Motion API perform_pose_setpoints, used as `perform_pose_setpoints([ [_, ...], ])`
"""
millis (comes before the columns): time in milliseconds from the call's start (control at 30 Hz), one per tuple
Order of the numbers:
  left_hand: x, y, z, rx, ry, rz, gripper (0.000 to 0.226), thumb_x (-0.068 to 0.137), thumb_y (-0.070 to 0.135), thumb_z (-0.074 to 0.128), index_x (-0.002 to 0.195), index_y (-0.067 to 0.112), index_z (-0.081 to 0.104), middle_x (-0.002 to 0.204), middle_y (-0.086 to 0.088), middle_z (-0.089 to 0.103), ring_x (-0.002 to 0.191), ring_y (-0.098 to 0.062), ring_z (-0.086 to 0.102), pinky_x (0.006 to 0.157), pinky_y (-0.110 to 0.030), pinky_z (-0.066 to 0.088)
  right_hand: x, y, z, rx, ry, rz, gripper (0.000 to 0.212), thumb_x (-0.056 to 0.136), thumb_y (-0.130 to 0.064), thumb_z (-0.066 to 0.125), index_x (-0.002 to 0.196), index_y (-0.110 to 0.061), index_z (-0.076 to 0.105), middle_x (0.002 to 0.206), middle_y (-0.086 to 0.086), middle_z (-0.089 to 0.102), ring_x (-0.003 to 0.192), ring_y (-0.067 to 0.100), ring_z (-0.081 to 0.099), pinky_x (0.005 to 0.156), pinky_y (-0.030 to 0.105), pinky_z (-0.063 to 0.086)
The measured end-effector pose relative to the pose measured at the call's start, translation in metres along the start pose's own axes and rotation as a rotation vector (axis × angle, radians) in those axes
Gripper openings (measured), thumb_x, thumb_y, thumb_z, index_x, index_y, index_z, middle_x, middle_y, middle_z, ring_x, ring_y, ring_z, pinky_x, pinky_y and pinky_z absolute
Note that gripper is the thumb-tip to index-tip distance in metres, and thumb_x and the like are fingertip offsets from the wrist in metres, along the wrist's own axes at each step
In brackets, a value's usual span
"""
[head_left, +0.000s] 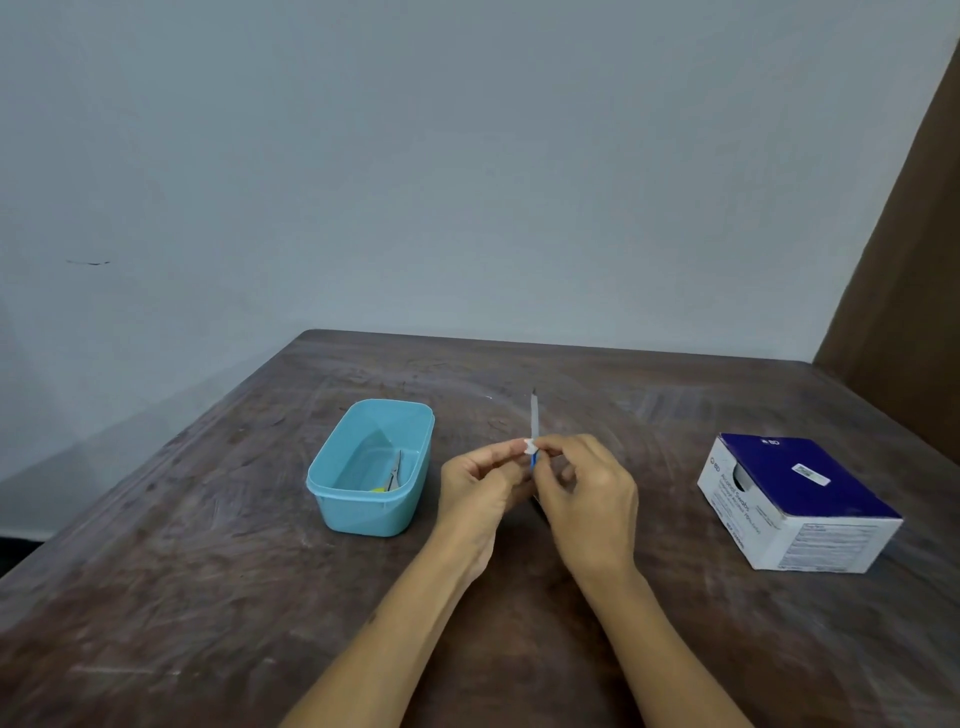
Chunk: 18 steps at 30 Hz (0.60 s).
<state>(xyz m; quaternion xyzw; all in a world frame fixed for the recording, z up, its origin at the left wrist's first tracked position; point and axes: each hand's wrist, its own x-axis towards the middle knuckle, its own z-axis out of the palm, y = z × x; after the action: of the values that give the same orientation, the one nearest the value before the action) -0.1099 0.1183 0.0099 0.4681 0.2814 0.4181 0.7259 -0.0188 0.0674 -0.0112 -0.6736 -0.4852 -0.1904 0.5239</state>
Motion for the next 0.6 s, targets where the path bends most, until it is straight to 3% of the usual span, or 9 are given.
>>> perform_pose_setpoints([
  [133, 0.0020, 0.0020, -0.0030, 0.042, 0.031, 0.019, 0.029, 0.081, -0.013, 0.054, 0.093, 0.007, 0.071, 0.096, -0.017, 0.072, 0.092, -0.027, 0.069, 0.078, -0.030, 0.057, -0.0015, -0.0014, 0.0011, 0.010, -0.059, -0.021, 0.014, 0.070, -0.008, 0.074, 0.079, -0.018, 0.069, 0.073, -0.008, 0.064, 0.062, 0.006, 0.055, 0.057, 0.022, 0.047],
  [300, -0.0016, 0.0031, 0.0005, -0.002, -0.017, -0.014, 0.036, 0.081, -0.019, 0.047, 0.087, 0.009, 0.069, 0.086, -0.011, 0.073, 0.084, -0.020, 0.070, 0.072, -0.026, 0.058, 0.0001, -0.0001, 0.0014, -0.002, 0.003, 0.005, 0.019, 0.074, -0.003, 0.074, 0.088, -0.016, 0.072, 0.079, -0.005, 0.066, 0.062, 0.007, 0.056, 0.057, 0.016, 0.043],
  [467, 0.0022, 0.0028, -0.0036, 0.015, -0.025, 0.015, 0.036, 0.076, -0.021, 0.054, 0.091, 0.008, 0.070, 0.092, -0.014, 0.073, 0.089, -0.023, 0.069, 0.070, -0.024, 0.056, -0.0021, -0.0002, 0.0029, 0.009, -0.042, 0.016, 0.015, 0.071, -0.008, 0.074, 0.081, -0.020, 0.070, 0.076, -0.010, 0.061, 0.063, 0.005, 0.052, 0.056, 0.014, 0.039],
  [600, 0.0035, -0.0005, -0.0038, 0.028, -0.039, 0.020, 0.035, 0.072, -0.020, 0.062, 0.090, 0.009, 0.069, 0.089, -0.014, 0.073, 0.086, -0.021, 0.069, 0.066, -0.021, 0.056, -0.0006, 0.0002, 0.0023, 0.020, -0.031, 0.023, 0.018, 0.075, -0.007, 0.073, 0.086, -0.020, 0.071, 0.081, -0.009, 0.065, 0.066, 0.005, 0.056, 0.058, 0.014, 0.042],
])
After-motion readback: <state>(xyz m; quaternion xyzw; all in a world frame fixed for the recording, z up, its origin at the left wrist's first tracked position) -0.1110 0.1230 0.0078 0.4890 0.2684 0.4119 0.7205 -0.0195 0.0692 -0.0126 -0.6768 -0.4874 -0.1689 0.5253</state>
